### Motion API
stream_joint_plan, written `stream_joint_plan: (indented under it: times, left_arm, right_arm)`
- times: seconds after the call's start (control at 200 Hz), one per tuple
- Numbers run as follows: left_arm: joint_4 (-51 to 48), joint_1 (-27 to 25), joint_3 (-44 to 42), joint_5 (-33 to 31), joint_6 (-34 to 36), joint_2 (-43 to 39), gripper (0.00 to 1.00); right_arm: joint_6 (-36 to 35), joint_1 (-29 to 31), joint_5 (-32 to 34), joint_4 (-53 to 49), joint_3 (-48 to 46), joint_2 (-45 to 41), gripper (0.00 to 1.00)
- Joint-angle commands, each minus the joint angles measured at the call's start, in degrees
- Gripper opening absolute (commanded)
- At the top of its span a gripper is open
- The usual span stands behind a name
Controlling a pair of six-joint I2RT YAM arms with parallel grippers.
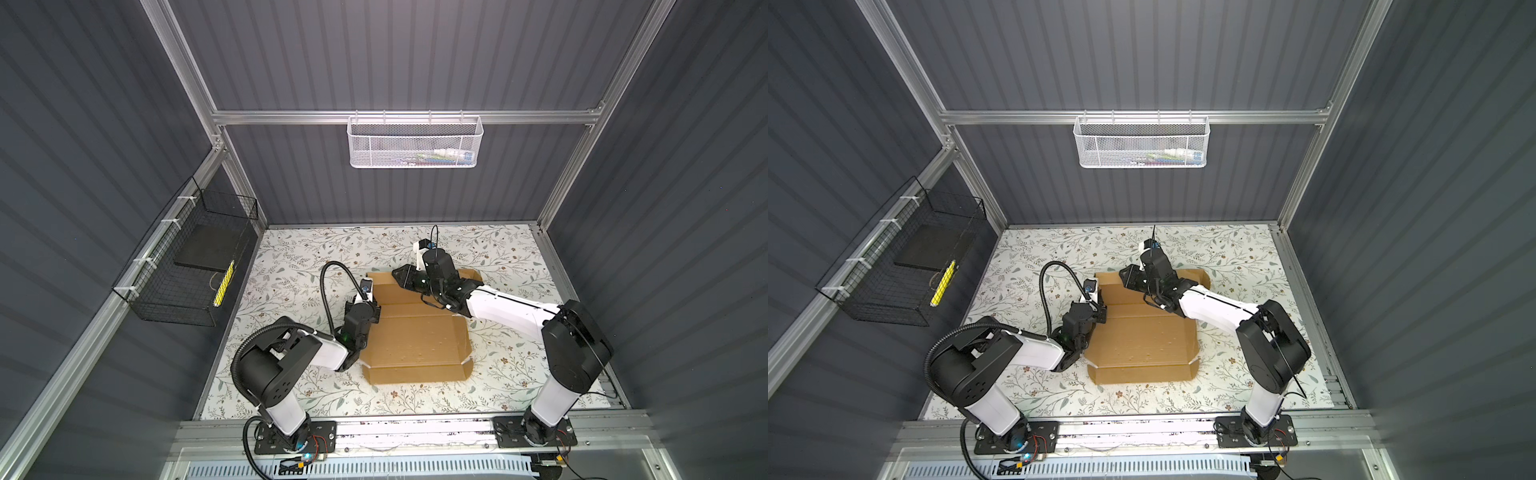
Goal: Fold the paper box
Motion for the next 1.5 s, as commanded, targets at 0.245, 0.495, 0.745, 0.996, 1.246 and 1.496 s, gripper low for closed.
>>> stream_joint_plan:
  times: [0.245,0.495,0.745,0.996,1.246,1.496]
  left_arm:
    - [1.21,0.24,0.86,-0.98,-0.51,-1.41,0.36]
    - [1.55,0.24,0.52,-3.23,-0.51,-1.94,0.13]
    - [1.52,0.24,-0.29,-4.13,-0.42,-2.94,0.0]
    - [2.22,0.24,-0.89,-5.24,-0.07,-2.93,0.0]
    - [2.25,0.24,-1.75,-5.99,-0.06,-3.96,0.0]
    - [2.36,0.24,-2.83,-6.32,-0.02,-5.11,0.0]
  right_arm:
    - [-0.49,-0.29,0.72,-5.99,0.4,0.84,0.29]
    - [-1.13,-0.39,1.31,-6.83,0.87,0.0,0.32]
    - [-1.79,-0.39,1.07,-7.95,2.29,0.53,0.34]
    - [-4.14,-0.48,2.01,-10.5,4.1,-1.47,0.4]
    - [-7.81,-1.39,4.55,-14.82,3.93,-6.38,0.5]
    - [-10.97,-3.49,6.74,-18.59,-0.03,-14.04,0.55]
